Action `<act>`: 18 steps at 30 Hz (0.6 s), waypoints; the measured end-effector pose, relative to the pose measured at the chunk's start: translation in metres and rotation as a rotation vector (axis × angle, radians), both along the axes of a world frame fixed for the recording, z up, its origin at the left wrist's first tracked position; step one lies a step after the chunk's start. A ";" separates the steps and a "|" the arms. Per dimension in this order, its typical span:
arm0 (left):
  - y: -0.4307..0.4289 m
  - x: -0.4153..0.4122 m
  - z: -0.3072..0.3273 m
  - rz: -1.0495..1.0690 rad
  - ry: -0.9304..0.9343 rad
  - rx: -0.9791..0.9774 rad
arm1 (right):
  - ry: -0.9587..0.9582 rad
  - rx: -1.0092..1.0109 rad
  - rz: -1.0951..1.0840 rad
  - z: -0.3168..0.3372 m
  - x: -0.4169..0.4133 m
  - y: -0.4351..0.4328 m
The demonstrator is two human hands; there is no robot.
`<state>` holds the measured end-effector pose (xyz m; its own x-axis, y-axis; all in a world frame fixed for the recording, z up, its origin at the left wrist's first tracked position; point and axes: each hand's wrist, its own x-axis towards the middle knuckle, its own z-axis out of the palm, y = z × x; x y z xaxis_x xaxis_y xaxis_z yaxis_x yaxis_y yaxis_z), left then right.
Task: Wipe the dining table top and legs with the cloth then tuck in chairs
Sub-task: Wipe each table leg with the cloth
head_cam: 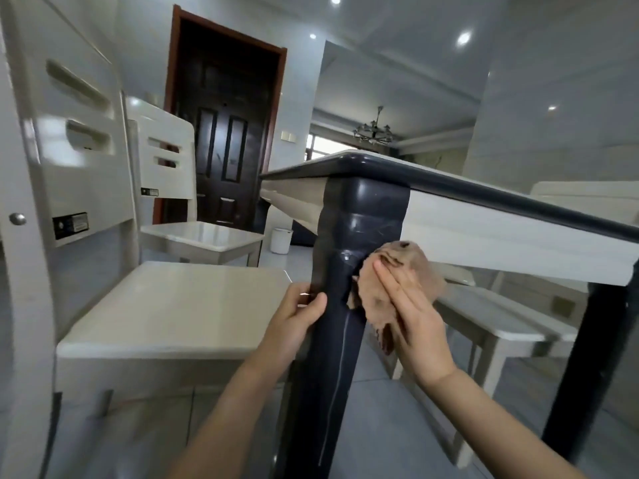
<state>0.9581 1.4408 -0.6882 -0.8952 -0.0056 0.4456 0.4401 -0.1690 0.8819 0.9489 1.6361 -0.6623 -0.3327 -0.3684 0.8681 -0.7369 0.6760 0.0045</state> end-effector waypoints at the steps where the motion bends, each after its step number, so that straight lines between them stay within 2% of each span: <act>1: 0.000 -0.001 0.000 -0.002 0.002 -0.010 | 0.011 -0.043 0.008 0.010 -0.001 -0.008; 3: 0.000 -0.004 -0.003 0.019 0.009 -0.007 | 0.024 -0.059 0.048 0.034 -0.001 -0.037; 7: -0.001 -0.010 -0.006 0.031 0.032 0.018 | 0.078 0.150 0.045 0.046 -0.001 -0.045; 11: -0.003 -0.011 -0.007 0.011 0.059 -0.013 | 0.014 -0.058 0.007 0.041 -0.002 -0.005; 13: -0.002 -0.013 -0.008 0.011 0.072 -0.013 | 0.044 -0.081 0.009 0.044 -0.003 -0.016; 15: -0.001 -0.016 -0.009 0.020 0.077 0.006 | 0.082 0.030 0.041 0.050 -0.003 -0.039; 18: -0.001 -0.019 -0.010 0.040 0.087 0.029 | 0.134 0.305 0.087 0.058 -0.003 -0.055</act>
